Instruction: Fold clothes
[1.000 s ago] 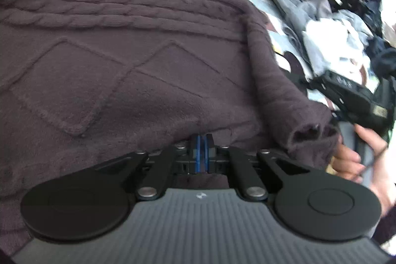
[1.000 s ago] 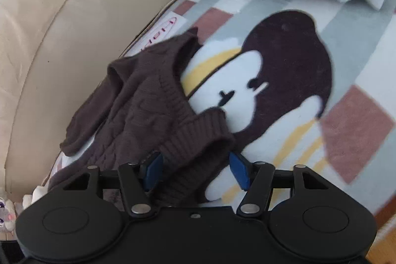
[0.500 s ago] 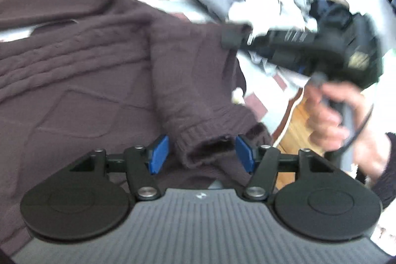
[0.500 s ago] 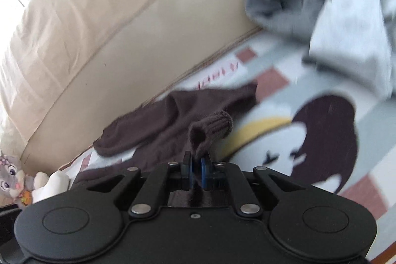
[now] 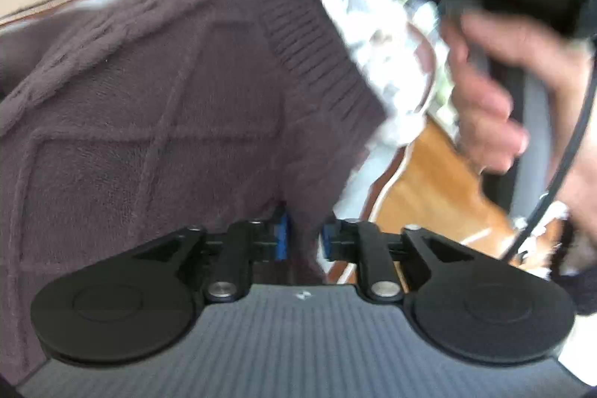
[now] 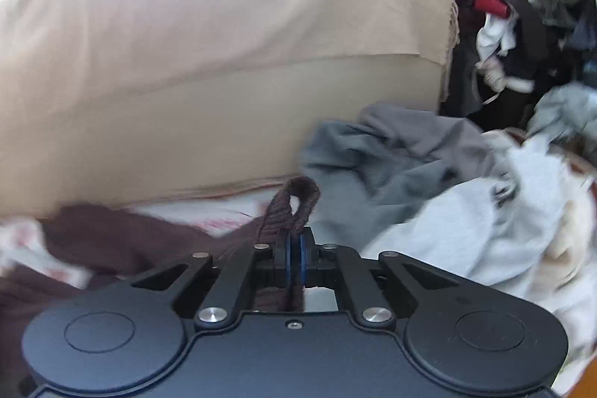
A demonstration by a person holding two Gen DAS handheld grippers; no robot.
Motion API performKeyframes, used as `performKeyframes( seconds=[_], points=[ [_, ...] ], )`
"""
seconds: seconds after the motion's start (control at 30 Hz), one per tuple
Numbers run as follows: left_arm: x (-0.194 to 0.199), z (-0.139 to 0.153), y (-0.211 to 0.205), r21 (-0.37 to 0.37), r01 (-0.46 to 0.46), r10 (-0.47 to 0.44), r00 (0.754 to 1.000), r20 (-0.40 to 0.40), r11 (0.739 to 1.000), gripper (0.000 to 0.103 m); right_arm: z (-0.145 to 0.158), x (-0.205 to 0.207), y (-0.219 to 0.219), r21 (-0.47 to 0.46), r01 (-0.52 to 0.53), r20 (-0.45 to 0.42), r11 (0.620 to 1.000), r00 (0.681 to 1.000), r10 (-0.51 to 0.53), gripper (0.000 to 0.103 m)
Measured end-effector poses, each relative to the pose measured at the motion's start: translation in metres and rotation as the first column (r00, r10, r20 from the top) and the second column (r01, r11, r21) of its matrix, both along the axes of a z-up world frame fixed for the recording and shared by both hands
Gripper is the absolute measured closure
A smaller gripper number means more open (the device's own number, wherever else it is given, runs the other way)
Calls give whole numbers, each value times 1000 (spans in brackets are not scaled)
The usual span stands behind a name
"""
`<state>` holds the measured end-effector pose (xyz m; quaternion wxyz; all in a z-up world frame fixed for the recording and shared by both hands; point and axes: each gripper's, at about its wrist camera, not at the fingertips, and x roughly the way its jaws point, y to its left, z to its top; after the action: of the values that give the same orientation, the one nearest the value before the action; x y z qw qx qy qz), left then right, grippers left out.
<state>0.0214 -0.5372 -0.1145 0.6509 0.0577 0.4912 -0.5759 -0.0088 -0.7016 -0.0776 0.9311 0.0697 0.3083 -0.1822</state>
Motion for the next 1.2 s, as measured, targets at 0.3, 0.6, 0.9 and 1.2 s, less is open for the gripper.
performKeyframes(
  seconds=[0.3, 0.6, 0.9, 1.2],
  points=[
    [-9, -26, 58, 159, -78, 78, 997, 6, 984, 41, -77, -52, -30, 46, 227, -256, 973, 944, -208, 79],
    [7, -28, 133, 158, -155, 145, 987, 72, 975, 42, -90, -148, -19, 680, 183, -135, 710, 983, -125, 54],
    [-4, -34, 148, 208, -92, 61, 987, 151, 974, 47, -137, -106, -1, 678, 281, -245, 679, 958, -152, 39],
    [28, -9, 252, 173, -299, 256, 938, 232, 939, 47, -79, -82, 48, 262, 204, -149, 943, 974, -169, 95]
  ],
)
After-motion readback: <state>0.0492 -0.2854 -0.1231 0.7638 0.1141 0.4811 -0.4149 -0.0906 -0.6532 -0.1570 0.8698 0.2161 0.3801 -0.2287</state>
